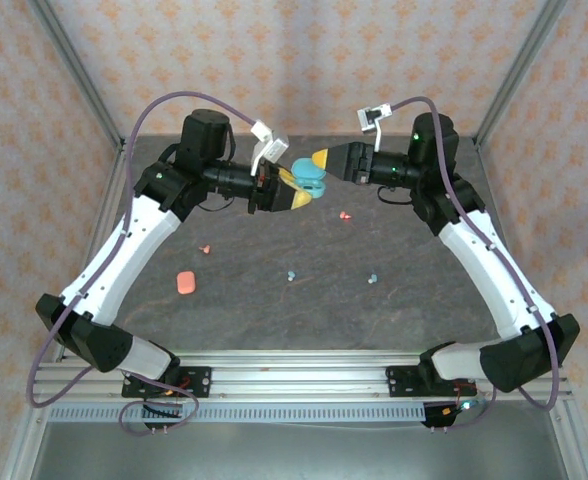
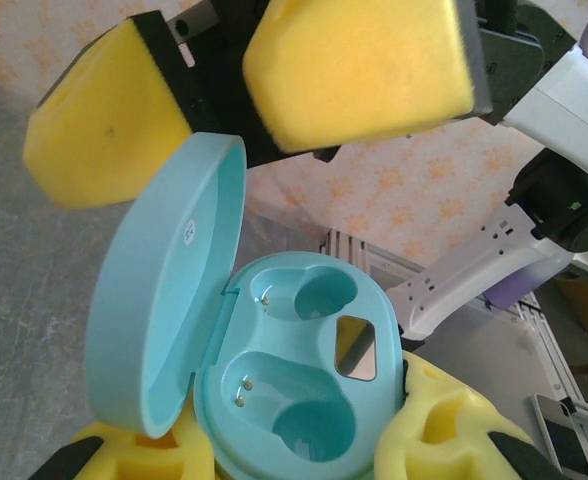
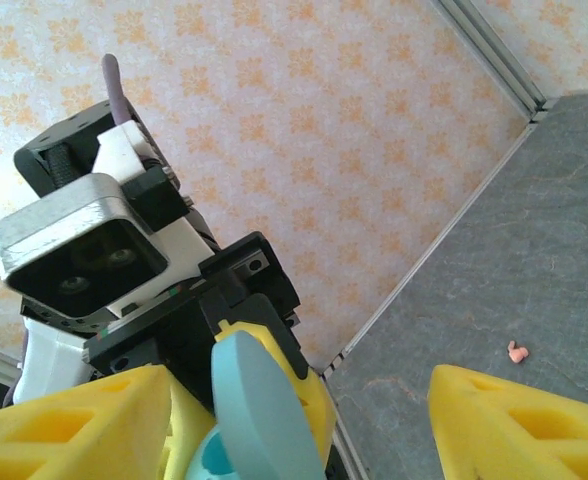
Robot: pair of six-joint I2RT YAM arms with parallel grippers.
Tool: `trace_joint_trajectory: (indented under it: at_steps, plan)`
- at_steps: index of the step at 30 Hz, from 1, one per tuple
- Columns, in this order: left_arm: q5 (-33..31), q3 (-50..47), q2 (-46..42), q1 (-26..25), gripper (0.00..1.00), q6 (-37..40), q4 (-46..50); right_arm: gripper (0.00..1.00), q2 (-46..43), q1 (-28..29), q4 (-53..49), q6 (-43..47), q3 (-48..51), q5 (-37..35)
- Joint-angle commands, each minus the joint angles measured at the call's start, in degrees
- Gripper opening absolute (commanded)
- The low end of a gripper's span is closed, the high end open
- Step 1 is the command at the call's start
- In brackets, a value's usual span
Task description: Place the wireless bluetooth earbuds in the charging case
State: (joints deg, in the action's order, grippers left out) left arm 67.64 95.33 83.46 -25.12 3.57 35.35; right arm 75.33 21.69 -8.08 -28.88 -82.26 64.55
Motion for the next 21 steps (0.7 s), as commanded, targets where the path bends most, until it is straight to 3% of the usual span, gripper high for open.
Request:
trace_joint_trajectory:
  at_steps: [1, 13, 21]
  plan:
    - [-3.1, -2.1, -3.4, -0.2, 0.0, 1.3, -1.1, 0.69, -2.2, -0.1, 3.2, -0.8, -0.2, -0.7]
    - [-13.8, -16.3, -11.4, 0.2, 0.0, 4.7, -1.8, 0.65, -3.6, 0.0, -6.2, -6.0, 1.5, -12.5]
    - [-18.6, -22.6, -16.1, 0.1, 0.0, 6.8, -2.4, 0.61, -1.8, 0.5, -18.0, -0.6, 6.7, -18.3]
